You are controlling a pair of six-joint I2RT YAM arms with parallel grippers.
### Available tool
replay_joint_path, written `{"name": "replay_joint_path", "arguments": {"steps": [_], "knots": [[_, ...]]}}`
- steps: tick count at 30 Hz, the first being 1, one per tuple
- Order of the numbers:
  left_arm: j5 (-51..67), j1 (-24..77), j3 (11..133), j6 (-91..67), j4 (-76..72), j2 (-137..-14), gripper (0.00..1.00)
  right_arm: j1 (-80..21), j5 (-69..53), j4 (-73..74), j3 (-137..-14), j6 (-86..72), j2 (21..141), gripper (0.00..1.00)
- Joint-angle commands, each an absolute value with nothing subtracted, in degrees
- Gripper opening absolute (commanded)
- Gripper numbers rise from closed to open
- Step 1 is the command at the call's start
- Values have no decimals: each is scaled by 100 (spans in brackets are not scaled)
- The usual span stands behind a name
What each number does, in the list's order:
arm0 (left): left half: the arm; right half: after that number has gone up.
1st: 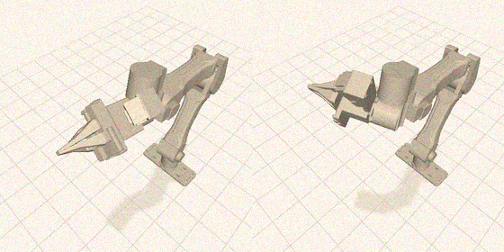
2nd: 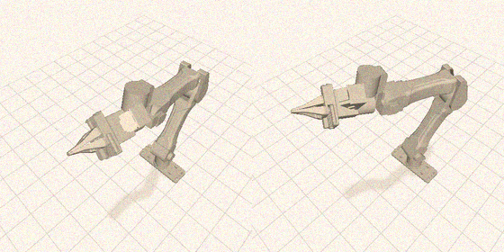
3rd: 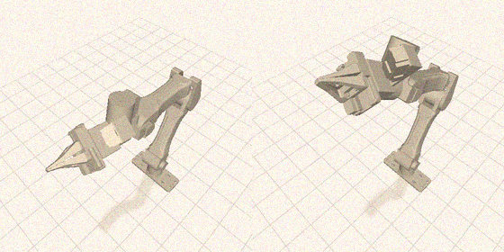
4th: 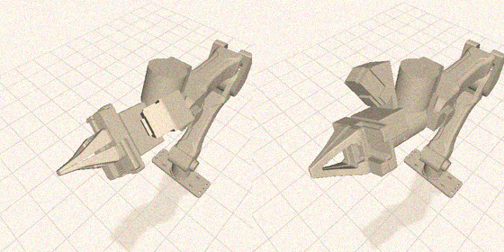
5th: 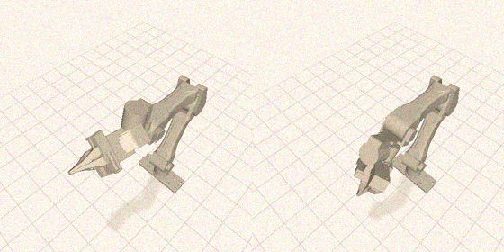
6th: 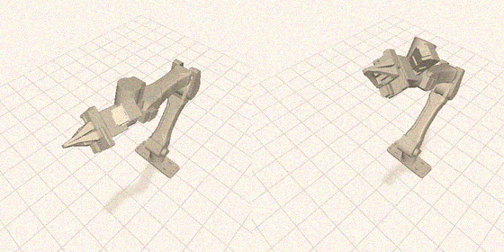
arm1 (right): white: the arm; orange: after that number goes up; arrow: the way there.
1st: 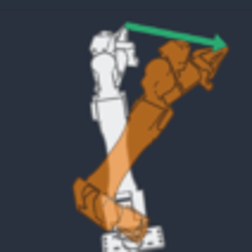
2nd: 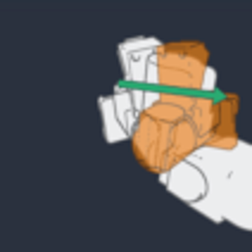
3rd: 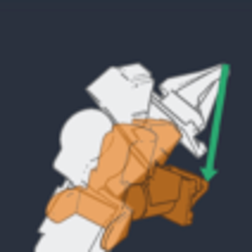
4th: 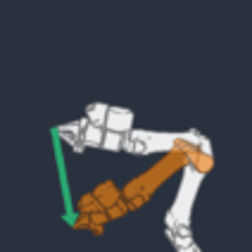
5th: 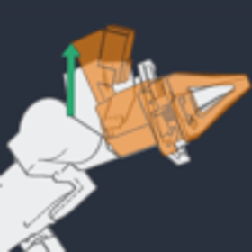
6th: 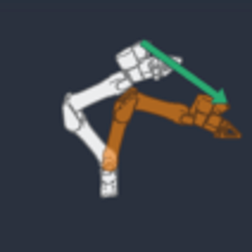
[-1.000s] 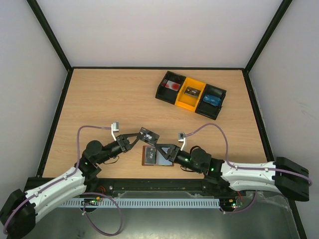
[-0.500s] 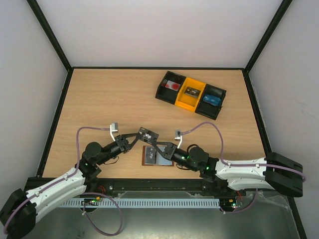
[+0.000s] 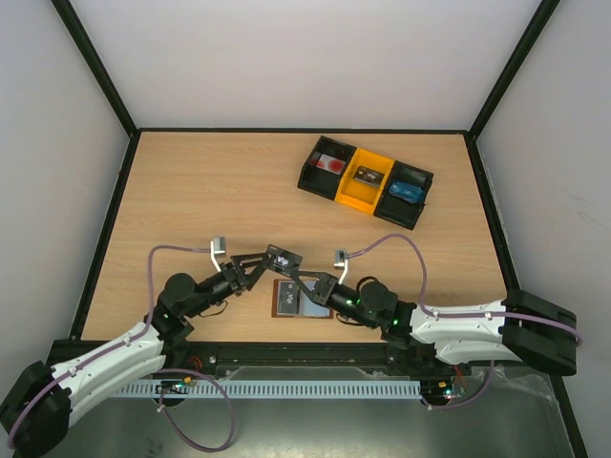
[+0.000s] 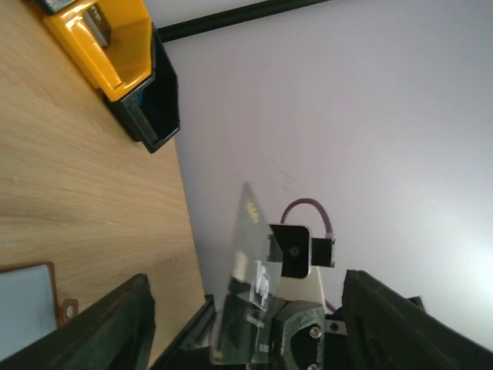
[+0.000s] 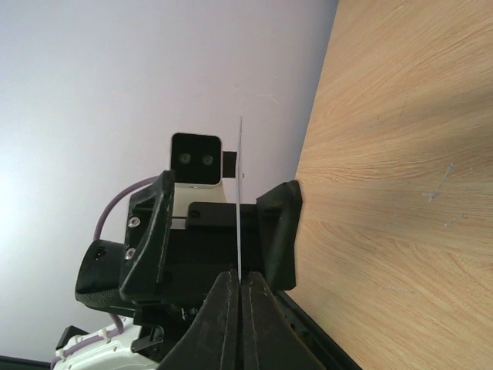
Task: Take the credit cards out of the card holder
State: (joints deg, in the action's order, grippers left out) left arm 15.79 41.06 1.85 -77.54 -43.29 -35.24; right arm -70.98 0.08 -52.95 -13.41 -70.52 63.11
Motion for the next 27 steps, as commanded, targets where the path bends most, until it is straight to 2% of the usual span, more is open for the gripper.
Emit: {"name": "replay_joint_path", "arguments": {"steps": [1, 5, 6, 13, 19, 27], "knots": [[1525, 4087, 222, -7669, -4078, -3453, 78, -7111, 245, -5055, -1552, -6870, 6172, 2], [1485, 4086, 392, -7477, -3537, -3316, 99, -6888, 274, -4149, -1768, -6631, 5902, 2], [1452, 4081, 426, -7431, -3405, -3273, 100, -6758, 206, -3965, -1808, -6589, 5822, 2], [1233, 4078, 644, -7016, -2382, -3103, 100, -5528, -227, -2284, -2233, -5989, 5143, 2], [1324, 4083, 923, -6427, -1829, -3219, 100, -4076, -696, -1026, -2847, -5264, 4926, 2], [1764, 4074, 1758, -5168, -881, -3637, 100, -2307, -1914, -379, -3772, -4642, 6000, 2]]}}
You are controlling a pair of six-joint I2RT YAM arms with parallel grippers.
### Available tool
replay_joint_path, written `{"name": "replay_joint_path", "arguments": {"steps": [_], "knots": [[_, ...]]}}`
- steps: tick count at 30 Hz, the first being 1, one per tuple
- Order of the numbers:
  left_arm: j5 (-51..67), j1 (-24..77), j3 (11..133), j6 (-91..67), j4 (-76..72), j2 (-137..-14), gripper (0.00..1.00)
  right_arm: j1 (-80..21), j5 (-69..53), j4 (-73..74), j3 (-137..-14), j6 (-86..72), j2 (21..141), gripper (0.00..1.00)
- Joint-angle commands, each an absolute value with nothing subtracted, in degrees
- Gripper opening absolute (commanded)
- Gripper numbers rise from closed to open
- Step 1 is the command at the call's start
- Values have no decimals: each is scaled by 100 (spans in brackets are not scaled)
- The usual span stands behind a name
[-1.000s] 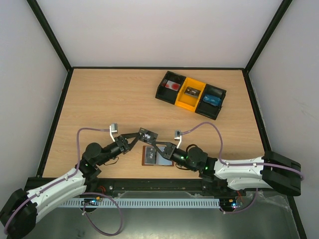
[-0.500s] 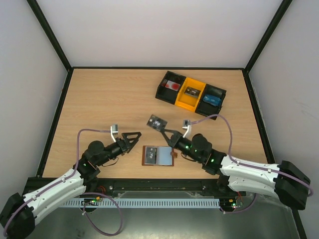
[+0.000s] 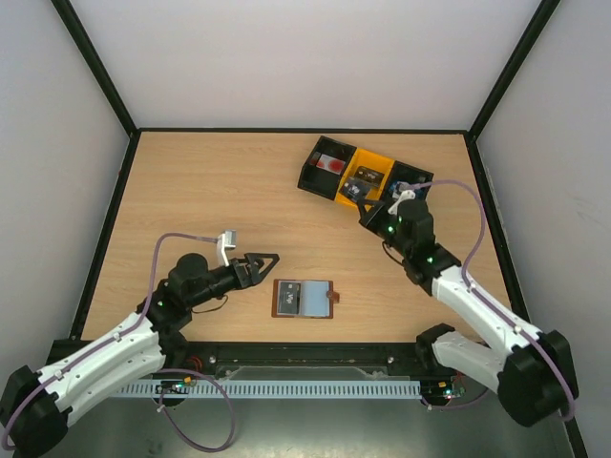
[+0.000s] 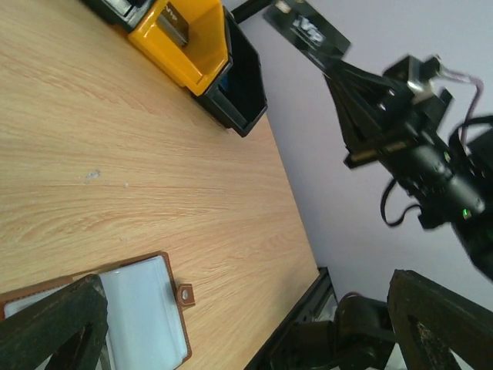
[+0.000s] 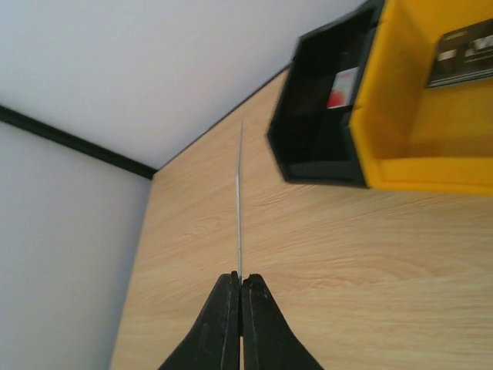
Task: Take the credit cards out of the card holder
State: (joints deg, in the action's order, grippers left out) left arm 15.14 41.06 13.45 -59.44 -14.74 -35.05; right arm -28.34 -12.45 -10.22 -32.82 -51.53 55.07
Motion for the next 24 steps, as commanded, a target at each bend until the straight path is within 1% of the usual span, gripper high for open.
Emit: {"name": "replay_joint_path", "arguments": {"steps": [1, 6, 9, 14, 17, 21, 24], "knots": [[1796, 4071, 1874, -5027, -722, -3684, 100, -2168, -1945, -325, -3884, -4580, 6164, 2], [1933, 4032, 2343, -4353, 17, -4000, 100, -1585, -1975, -183, -4368, -4311, 6925, 2], [2212, 4000, 2364, -4309, 9, -4145, 100, -1399, -1788, -1, -4756, -4121, 7387, 2], [2069, 3919, 2365, -4154, 217, -4384, 100, -1276, -1685, 190, -5538, -3967, 8274, 2], [2136, 3858, 2208, -4209, 60, -4433, 100, -1236, -1573, 527, -6110, -3865, 8911, 2], [2258, 3819, 2069, -4316, -120, -4375, 100, -1116, -1336, 778, -6638, -3844, 9487, 2], [2242, 3789, 2121, -4291, -65, -4388, 100, -1045, -1397, 870, -6933, -3807, 9881, 2]]}}
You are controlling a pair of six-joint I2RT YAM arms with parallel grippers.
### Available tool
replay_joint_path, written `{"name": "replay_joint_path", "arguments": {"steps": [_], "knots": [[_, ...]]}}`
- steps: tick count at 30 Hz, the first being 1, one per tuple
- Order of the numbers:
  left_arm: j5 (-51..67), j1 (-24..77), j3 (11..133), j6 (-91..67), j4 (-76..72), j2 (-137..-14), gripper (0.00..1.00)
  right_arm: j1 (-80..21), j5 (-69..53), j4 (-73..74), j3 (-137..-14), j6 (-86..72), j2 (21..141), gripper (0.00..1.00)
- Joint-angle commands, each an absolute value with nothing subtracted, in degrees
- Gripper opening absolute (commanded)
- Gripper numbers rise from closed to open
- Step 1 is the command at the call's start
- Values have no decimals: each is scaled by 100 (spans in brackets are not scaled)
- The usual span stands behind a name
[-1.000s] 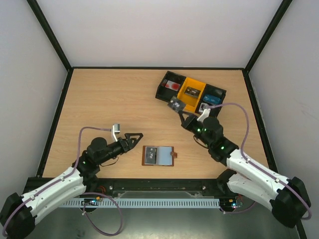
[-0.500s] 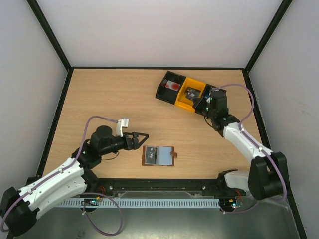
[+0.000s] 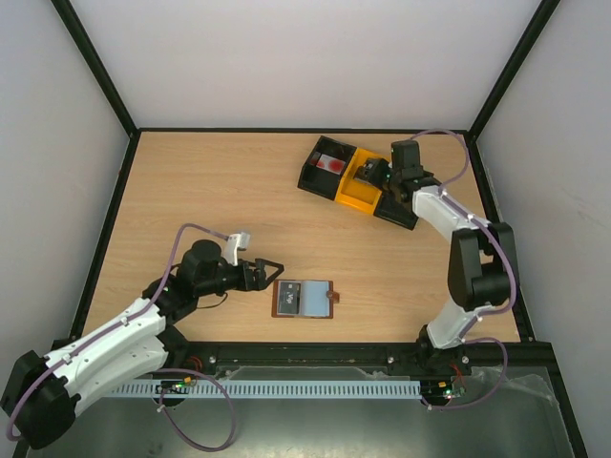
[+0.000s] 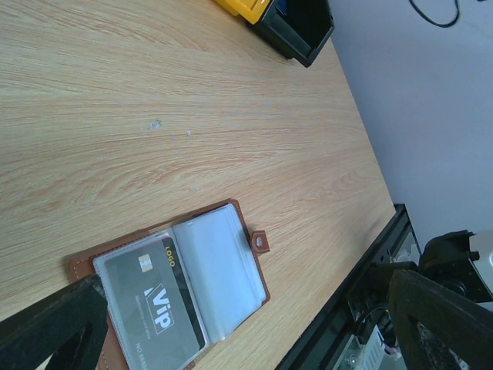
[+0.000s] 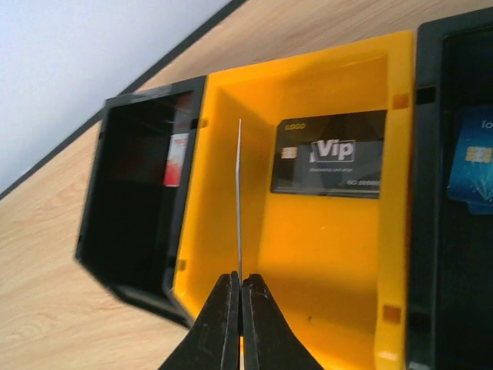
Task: Take the credit cards out of the card holder
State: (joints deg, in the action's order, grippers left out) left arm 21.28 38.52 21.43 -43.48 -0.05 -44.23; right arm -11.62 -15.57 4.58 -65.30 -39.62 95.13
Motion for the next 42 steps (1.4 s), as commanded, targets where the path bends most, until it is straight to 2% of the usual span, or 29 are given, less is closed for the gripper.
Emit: {"name": "replay_joint_path", "arguments": {"steps": [1, 11, 23, 30, 42], "knots": [[2235, 3782, 2132, -4275, -54, -4412, 100, -1031, -1423, 878, -7024, -3820, 10016, 2], [2202, 3681, 2122, -4197, -122, -4940, 100, -949, -1876, 723, -7752, -3806, 11027, 2], [2220, 3534, 2158, -4005, -89, -5173, 100, -864, -1770, 930, -8309, -3774, 11720, 4], [2239, 3488, 2192, -3912, -19, -5365, 100, -835, -1623, 1132, -8554, -3762, 11844, 10], [2303, 3458, 2231, -3988, 34, -5456, 100, -809, -1038, 1766, -8895, -3833, 11408, 21]]}}
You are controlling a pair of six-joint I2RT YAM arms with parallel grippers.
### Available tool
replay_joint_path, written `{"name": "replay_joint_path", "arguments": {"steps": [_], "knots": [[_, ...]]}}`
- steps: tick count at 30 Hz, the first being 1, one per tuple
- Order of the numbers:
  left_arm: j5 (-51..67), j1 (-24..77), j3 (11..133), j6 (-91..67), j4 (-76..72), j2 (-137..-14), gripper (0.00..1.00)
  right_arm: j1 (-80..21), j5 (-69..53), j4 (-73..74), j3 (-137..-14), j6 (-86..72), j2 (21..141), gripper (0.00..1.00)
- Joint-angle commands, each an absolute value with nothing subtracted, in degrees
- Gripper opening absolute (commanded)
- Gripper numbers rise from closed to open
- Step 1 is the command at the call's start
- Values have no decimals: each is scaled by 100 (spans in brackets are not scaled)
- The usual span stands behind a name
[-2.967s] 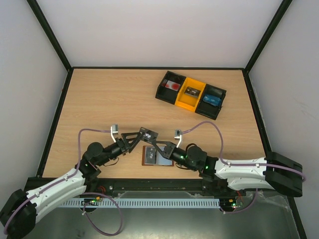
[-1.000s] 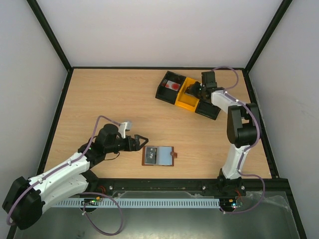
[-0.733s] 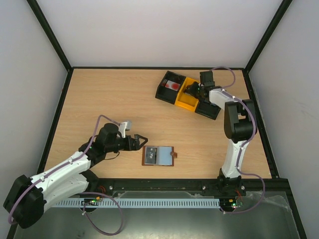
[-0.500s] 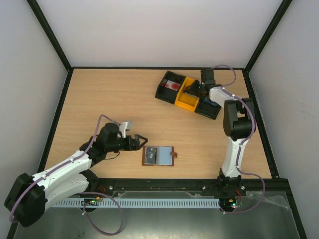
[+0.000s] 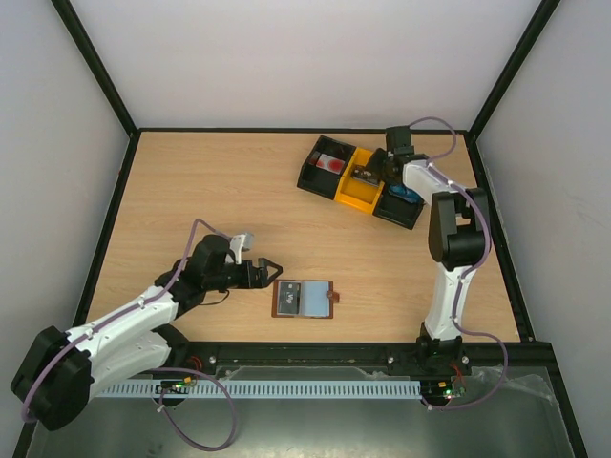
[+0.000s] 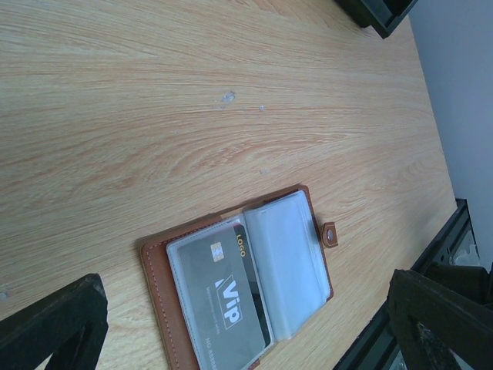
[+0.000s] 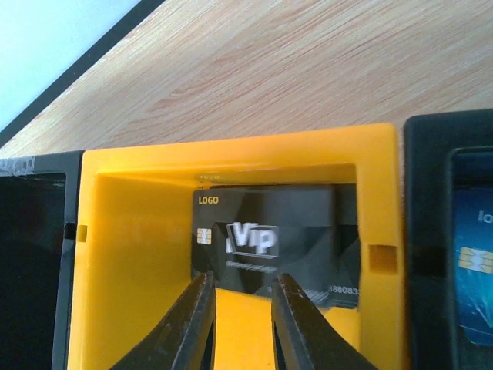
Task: Take the credit cards out of the card holder
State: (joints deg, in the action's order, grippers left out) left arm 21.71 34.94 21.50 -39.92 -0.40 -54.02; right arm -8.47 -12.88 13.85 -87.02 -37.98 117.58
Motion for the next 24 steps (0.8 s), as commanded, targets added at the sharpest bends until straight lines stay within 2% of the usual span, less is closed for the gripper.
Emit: {"name": "replay_joint_path", "arguments": {"steps": [1, 10, 24], "knots": [[2363, 3462, 2203, -3996, -2, -5450, 100, -809, -1033, 1793, -8895, -3847, 11363, 23], [2521, 3461, 2310, -3797, 56, -5622, 100, -823, -1256, 1781, -8469, -4028, 10947, 24], [2834, 3459, 2201, -3965, -282, -6050, 100, -1283, -1714, 1124, -6108, -4381, 9103, 29]]}}
